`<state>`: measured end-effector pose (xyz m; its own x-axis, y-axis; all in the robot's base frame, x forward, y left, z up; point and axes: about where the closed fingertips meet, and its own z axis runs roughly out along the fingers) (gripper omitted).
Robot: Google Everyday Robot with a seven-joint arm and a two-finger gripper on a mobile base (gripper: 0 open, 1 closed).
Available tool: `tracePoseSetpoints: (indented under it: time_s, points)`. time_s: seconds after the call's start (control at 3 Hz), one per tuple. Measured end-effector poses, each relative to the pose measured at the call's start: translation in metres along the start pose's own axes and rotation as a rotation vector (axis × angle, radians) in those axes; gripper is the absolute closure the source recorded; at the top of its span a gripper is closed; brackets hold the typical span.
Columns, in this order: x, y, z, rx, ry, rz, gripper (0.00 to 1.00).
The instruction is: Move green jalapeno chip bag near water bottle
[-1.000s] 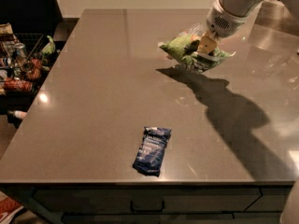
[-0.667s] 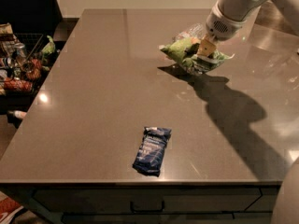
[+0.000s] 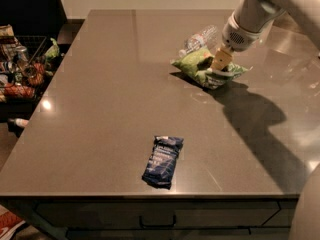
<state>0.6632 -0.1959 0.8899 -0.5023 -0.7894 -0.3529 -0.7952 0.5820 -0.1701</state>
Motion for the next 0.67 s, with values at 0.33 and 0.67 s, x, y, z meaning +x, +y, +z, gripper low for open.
tracePoseSetpoints:
  time_s: [0.33,0.67]
  points:
    - [0.0043,-0.0021,0.0045,0.002,0.012,-0.001,0.00]
    - [0.0042,-0.0020,0.0052,0.001,0.012,-0.002,0.00]
